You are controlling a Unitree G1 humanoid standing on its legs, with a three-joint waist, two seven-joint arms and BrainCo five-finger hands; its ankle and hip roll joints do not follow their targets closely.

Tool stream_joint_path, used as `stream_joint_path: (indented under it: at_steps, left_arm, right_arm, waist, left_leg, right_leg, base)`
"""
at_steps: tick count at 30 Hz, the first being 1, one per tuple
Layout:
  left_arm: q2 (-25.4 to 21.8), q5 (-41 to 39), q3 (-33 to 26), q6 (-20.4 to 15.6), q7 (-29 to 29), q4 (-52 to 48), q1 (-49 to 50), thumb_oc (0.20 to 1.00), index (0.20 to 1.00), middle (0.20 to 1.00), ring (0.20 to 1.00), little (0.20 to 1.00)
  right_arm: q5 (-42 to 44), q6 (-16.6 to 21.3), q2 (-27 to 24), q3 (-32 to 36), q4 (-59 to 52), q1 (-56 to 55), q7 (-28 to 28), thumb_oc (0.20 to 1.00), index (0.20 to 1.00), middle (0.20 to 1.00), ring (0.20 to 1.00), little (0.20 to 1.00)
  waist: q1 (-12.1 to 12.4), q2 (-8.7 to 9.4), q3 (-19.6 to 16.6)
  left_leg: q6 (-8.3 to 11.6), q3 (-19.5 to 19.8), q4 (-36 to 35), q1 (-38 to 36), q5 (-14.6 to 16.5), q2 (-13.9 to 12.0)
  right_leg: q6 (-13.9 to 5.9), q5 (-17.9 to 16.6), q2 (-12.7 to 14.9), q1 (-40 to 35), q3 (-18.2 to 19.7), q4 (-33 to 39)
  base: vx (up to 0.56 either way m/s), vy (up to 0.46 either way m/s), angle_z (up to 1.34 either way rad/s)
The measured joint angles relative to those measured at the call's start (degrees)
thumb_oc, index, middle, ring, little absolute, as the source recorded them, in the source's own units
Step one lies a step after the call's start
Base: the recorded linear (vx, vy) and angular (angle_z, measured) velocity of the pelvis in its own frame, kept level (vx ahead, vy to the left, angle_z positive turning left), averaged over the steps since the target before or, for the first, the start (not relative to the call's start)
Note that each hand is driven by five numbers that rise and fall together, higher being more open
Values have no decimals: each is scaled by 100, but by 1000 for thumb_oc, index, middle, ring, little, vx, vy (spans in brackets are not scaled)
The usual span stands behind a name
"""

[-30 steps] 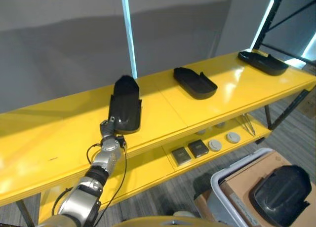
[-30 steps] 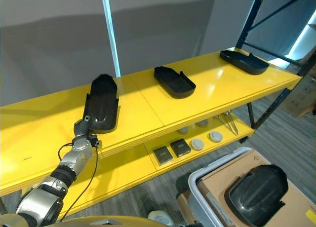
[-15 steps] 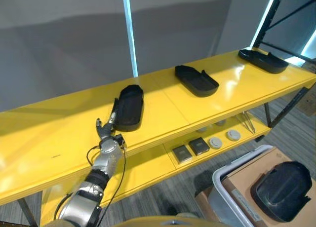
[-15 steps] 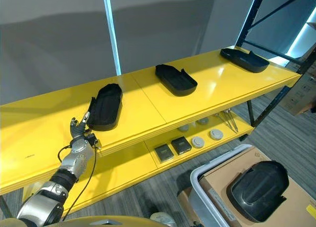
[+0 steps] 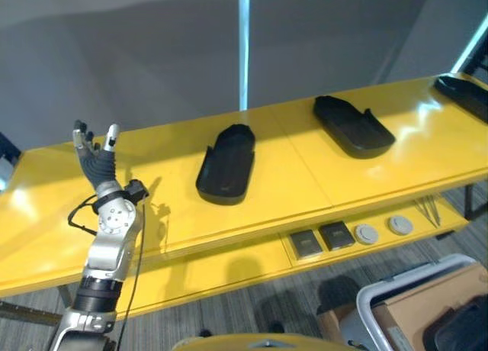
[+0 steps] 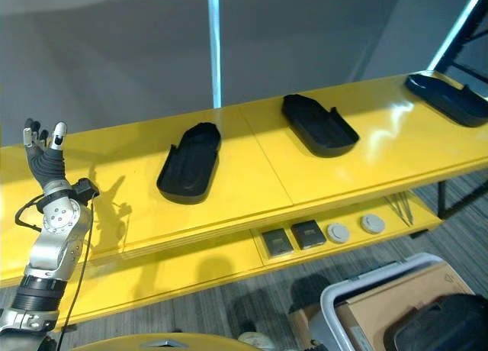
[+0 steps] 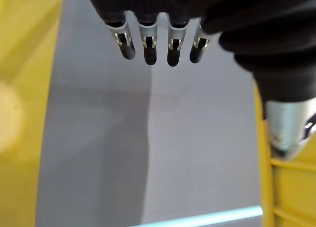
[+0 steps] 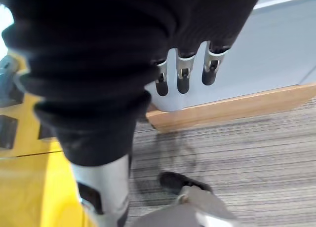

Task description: Move parts from the plastic box to the shelf.

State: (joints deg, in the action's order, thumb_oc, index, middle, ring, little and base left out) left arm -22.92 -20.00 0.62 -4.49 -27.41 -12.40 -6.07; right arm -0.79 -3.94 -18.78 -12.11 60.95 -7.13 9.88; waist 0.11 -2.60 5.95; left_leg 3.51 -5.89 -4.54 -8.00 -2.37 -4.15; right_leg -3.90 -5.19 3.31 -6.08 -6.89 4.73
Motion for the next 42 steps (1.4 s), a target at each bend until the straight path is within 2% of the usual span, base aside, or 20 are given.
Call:
stream_joint_path:
  at_steps: [3,4,8,13,16,17,19,20,21,23,29,36,39,40,42]
  left_arm:
    - [-66,-213,262,10,954,-69,22,1000,1000,1000,1000,1000]
    - [-84,-745,445,110,1683,-78,85,1000,1000,1000,1000,1000]
    - [-134,-1853,1139,432,3230,83,420,1000,1000,1000,1000,1000]
    - [45,-2537,1463,542,3974,626,692,1000,1000,1000,1000,1000]
    - [66,-2675,1451,487,4132,713,756,1000,1000,1000,1000,1000]
    - [74,-2714,1385,484,4159,737,787,1000,1000,1000,1000,1000]
    - [73,-2716,1266,409,4197,827,782,1000,1000,1000,1000,1000]
    - [72,-2720,1040,404,4205,869,793,1000,1000,1000,1000,1000]
    - [70,-2719,1088,273,4223,927,817,1000,1000,1000,1000,1000]
    - [78,-2719,1070,23,4282,1069,1044,1000,1000,1000,1000,1000]
    - [100,-2717,1064,-110,4229,1110,1190,1000,1000,1000,1000,1000]
    - [179,-2456,957,-457,3375,1222,1195,1000,1000,1000,1000,1000]
    - [179,-1797,831,-800,2531,1339,1184,1000,1000,1000,1000,1000]
    - [181,-1479,805,-915,2010,1343,1155,1000,1000,1000,1000,1000]
    - [182,-980,759,-1078,1371,1596,953,1000,1000,1000,1000,1000]
  right_arm:
    - [-150,-4,5,71,-24,87,-16,1000,1000,1000,1000,1000]
    - [-186,-2,9,131,-165,109,-79,1000,1000,1000,1000,1000]
    - [-187,-16,-5,133,-157,101,-114,1000,1000,1000,1000,1000]
    - [-82,61,3,108,-144,49,-187,1000,1000,1000,1000,1000]
    - [240,495,-4,122,-538,-97,-190,1000,1000,1000,1000,1000]
    - [394,675,-2,163,-876,-208,-193,1000,1000,1000,1000,1000]
    - [698,644,5,241,-814,-182,-404,1000,1000,1000,1000,1000]
    - [1217,649,-33,455,-757,-383,-851,1000,1000,1000,1000,1000]
    - [1268,682,-32,498,-722,-481,-990,1000,1000,1000,1000,1000]
    - [1418,826,-29,676,-720,-611,-1279,1000,1000,1000,1000,1000]
    - [1463,856,-20,803,-599,-926,-1351,1000,1000,1000,1000,1000]
    - [1444,684,37,770,-671,-924,-1477,1000,1000,1000,1000,1000]
    - [1442,618,35,763,-719,-921,-1479,1000,1000,1000,1000,1000]
    - [1442,616,31,763,-704,-923,-1480,1000,1000,1000,1000,1000]
    - [1443,620,33,737,-617,-911,-1481,1000,1000,1000,1000,1000]
  waist:
    - [90,12,-5]
    - [98,-3,-2]
    - [20,-41,-13]
    - [-64,-83,-37]
    - [-77,-80,-51]
    - [-106,-78,-55]
    - [-104,-84,-85]
    - [-77,58,-169]
    - [-112,122,-177]
    - [-155,107,-362]
    - [-170,182,-281]
    - [-204,218,-244]
    - [-226,229,-212]
    - [-235,244,-191]
    - [-252,271,-180]
  left_leg:
    - [-9,53,-1,-16,5,65]
    - [-31,60,-36,1,20,92]
    - [-54,59,-38,14,41,119]
    - [-51,48,-37,39,40,125]
    - [-53,40,-37,101,22,123]
    - [-54,17,-37,88,21,122]
    - [-56,-41,-37,106,22,122]
    - [-105,-37,-37,109,-25,123]
    - [-97,-35,-37,194,-24,126]
    - [-91,-29,-37,383,-32,130]
    - [-72,-23,-37,447,-37,125]
    - [-71,-36,-37,482,-55,128]
    - [-116,-46,-37,450,-84,129]
    - [-114,-46,-37,410,-78,128]
    - [-66,-44,-37,356,-37,125]
  right_leg:
    - [-40,21,58,-22,-13,5]
    - [-80,41,87,-12,-9,18]
    - [-119,29,124,23,14,34]
    - [-103,23,129,56,41,35]
    - [-91,1,127,128,52,35]
    - [-91,1,124,138,73,35]
    - [-92,-16,124,184,136,35]
    - [-136,-78,124,177,139,36]
    - [-138,-81,114,228,161,10]
    - [-132,-87,114,402,165,-1]
    - [-142,-103,113,460,157,19]
    - [-161,-116,118,526,157,30]
    - [-161,-116,117,510,160,25]
    - [-158,-112,117,471,158,25]
    - [-157,-104,120,413,157,24]
  base:
    - [-26,70,8]
    - [-20,60,-2]
    - [-11,53,-2]
    - [1,-2,-2]
    - [-1,-8,-1]
    - [2,-20,-7]
    - [10,-34,-12]
    - [22,-47,-7]
    - [19,-35,2]
    - [11,-33,0]
    - [3,-32,0]
    - [9,-4,0]
    - [53,-27,-1]
    - [81,-43,1]
    - [76,-52,1]
